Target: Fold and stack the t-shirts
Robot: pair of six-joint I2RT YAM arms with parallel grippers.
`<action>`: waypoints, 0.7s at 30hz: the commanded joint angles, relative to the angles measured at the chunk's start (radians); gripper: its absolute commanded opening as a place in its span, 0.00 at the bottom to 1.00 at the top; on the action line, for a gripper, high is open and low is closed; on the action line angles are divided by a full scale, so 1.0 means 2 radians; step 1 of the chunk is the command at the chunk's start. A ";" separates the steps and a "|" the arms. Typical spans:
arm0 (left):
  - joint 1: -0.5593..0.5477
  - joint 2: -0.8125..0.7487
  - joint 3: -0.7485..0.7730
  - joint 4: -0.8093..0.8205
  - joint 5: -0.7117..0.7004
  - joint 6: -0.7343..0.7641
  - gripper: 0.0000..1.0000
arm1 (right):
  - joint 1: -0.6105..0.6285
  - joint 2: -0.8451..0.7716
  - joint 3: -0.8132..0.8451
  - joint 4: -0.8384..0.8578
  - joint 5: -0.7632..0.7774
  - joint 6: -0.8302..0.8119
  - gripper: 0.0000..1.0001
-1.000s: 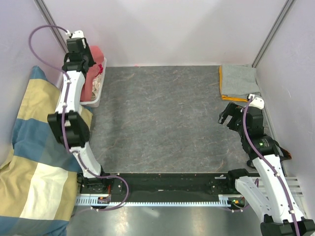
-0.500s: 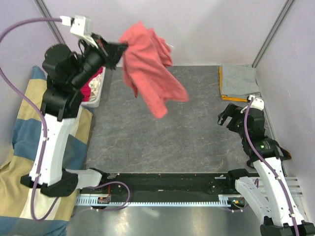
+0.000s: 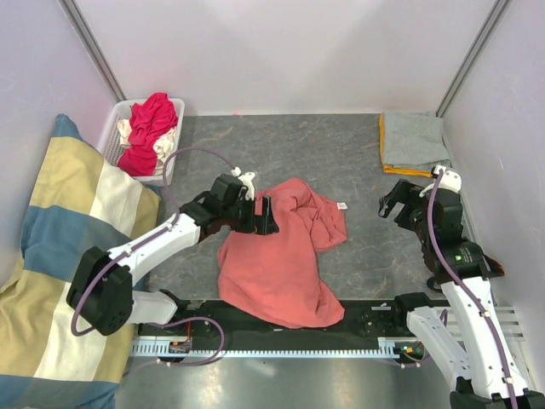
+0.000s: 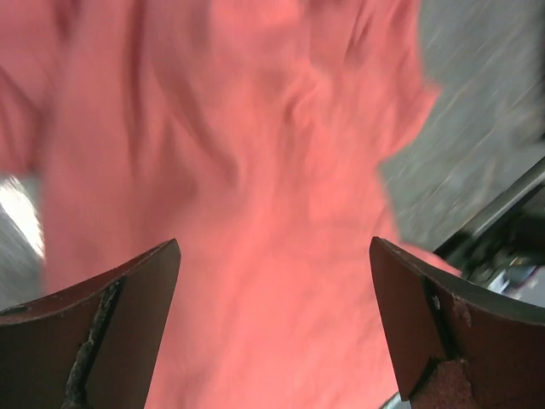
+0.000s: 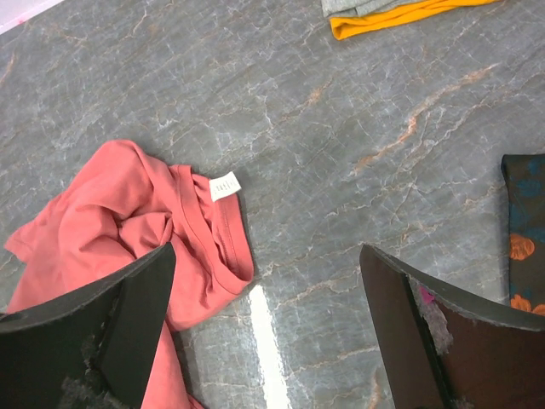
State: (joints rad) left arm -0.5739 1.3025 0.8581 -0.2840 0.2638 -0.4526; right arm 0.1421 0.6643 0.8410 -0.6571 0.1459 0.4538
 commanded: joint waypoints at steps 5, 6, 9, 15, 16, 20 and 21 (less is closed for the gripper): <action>-0.013 -0.047 0.064 -0.006 -0.060 0.002 1.00 | 0.001 0.010 0.013 -0.013 -0.024 0.009 0.98; -0.013 -0.049 0.069 -0.014 -0.067 0.009 1.00 | 0.001 0.018 0.011 -0.014 -0.031 0.010 0.98; -0.013 -0.064 0.072 -0.043 -0.090 0.013 1.00 | 0.003 0.066 0.011 -0.012 -0.067 0.008 0.98; -0.013 -0.104 0.001 -0.057 -0.105 -0.033 1.00 | 0.018 0.138 0.001 0.038 -0.064 0.016 0.98; -0.018 -0.114 -0.011 -0.059 -0.113 -0.047 1.00 | 0.018 0.149 0.000 0.052 -0.063 0.017 0.98; -0.060 -0.153 -0.074 -0.065 -0.154 -0.117 1.00 | 0.033 0.220 -0.005 0.082 -0.071 0.022 0.98; -0.070 -0.159 -0.091 -0.070 -0.173 -0.129 1.00 | 0.044 0.230 -0.006 0.088 -0.071 0.025 0.96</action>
State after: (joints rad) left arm -0.6376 1.0462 0.7650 -0.3786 0.0334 -0.5472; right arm 0.1871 1.0374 0.8406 -0.5797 0.0177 0.4786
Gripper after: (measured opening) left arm 0.995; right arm 0.980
